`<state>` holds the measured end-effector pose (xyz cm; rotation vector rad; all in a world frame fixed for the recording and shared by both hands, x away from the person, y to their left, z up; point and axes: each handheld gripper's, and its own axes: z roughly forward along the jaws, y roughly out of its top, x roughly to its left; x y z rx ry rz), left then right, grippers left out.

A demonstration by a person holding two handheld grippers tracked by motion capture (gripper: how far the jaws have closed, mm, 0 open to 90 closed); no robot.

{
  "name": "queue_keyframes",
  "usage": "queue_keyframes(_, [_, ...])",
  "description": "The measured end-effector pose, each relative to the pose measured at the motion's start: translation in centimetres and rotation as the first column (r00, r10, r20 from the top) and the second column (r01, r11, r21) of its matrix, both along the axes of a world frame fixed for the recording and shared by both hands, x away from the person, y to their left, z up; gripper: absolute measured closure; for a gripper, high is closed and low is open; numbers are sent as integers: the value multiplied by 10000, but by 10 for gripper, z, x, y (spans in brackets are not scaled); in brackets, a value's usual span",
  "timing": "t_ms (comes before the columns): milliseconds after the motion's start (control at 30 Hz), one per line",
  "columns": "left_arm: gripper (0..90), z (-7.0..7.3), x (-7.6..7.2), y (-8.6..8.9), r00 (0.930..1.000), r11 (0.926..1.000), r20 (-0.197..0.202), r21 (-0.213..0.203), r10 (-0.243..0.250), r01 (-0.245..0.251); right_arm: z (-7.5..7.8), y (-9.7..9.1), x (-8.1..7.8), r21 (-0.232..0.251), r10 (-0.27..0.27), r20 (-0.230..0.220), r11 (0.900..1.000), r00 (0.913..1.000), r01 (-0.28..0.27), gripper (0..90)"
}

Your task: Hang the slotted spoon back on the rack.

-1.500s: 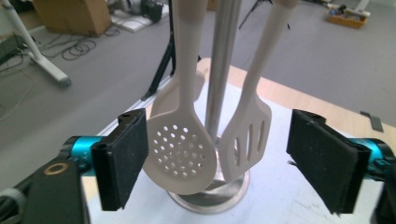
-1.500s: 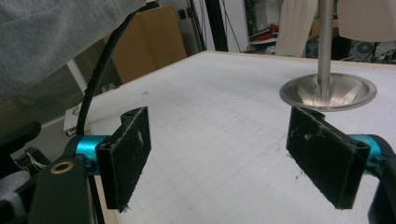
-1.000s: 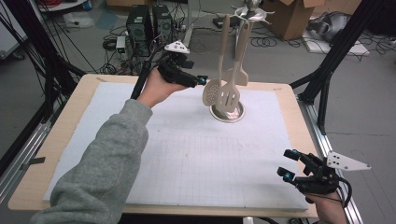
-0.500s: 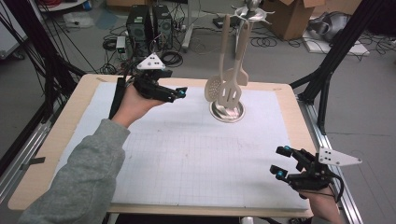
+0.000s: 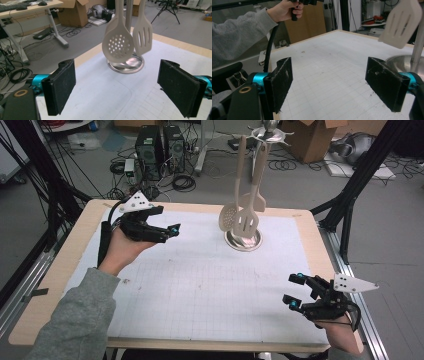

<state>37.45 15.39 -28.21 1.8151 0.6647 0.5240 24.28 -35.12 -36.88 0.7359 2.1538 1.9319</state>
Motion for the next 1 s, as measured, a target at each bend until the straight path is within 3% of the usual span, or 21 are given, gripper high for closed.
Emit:
queue_keyframes(467, [156,-23,-45,31,10000,9984,22,-568,-76,77,6,7,-1,-144,-58,231,9999,9997,62,211])
queue_keyframes(700, [157,-35,-63,53,9999,9989,70,-450,152,-148,8,10,-3,-192,-95,349,9998,9993,101,211])
queue_keyframes(1000, [159,-50,-87,66,9982,9983,208,-159,562,-559,10,14,-3,-254,141,381,9996,9992,-131,211])
